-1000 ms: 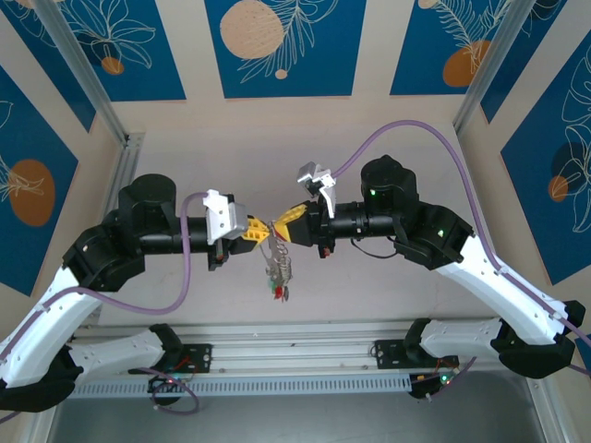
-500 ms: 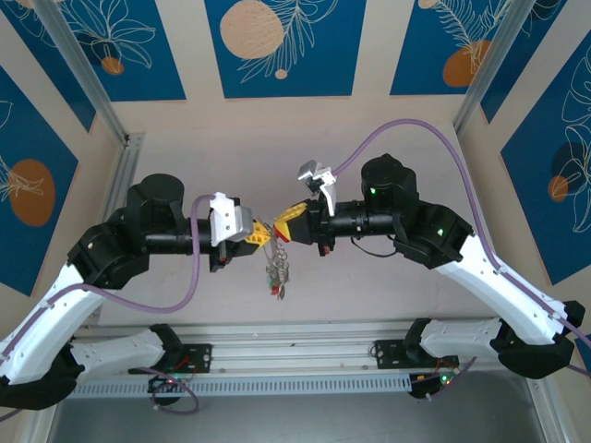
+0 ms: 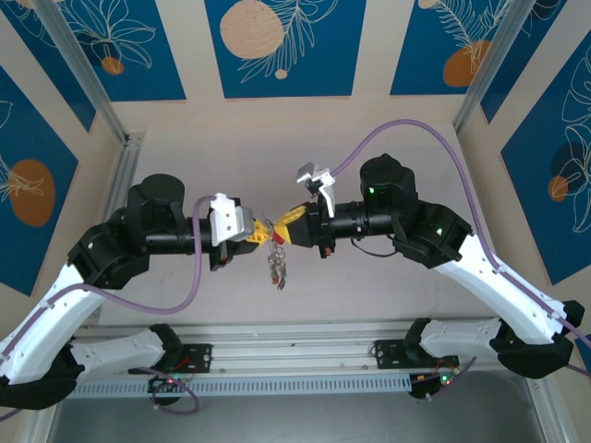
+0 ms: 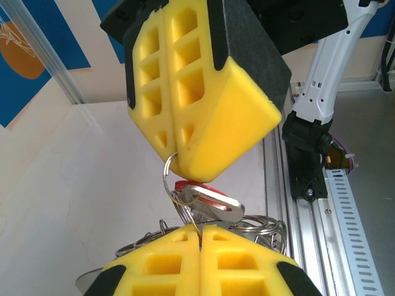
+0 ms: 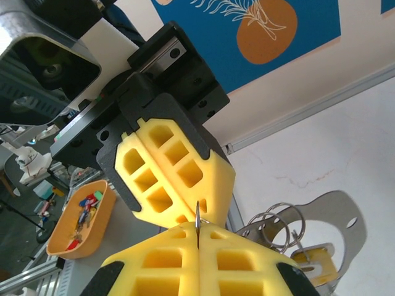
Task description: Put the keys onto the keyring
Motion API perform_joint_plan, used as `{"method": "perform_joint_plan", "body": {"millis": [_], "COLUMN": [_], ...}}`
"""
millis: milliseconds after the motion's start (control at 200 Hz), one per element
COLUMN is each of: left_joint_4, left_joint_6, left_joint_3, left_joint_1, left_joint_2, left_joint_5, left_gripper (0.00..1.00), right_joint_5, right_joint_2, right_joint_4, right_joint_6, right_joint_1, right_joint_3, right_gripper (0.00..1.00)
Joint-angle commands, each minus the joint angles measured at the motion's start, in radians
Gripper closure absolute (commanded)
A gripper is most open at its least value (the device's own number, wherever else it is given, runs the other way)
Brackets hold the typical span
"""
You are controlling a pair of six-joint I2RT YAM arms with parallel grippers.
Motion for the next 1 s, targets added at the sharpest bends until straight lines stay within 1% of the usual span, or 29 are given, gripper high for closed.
{"method": "perform_joint_plan", "body": {"millis": [0,460,995], "left_joint_4": [0.035,0.016,0.023], "left_joint_6": [0.027,0.046,0.05], "left_joint_3": [0.033,0.037,0.044], "left_joint_1": [-0.016,-0.017,-0.024], "left_joint_2": [-0.01,-0.011,0.006], "left_joint_5": [-0.009,-0.032,-0.028], "left_gripper": [1.0,1.0,1.0], "right_joint_5": [-0.033,-0.049,-0.072], "right_joint_2": [-0.015,-0.037,-0.011], "right_joint_4": [-0.022,-0.022,-0.038], "right_joint_6": [0.016,0.05,0.053], "right_joint_1": [-0.006,-0.051,-0.052], "right_joint_3": [-0.004,-0.033,-0.03], "right_gripper": [1.0,1.0,1.0]}}
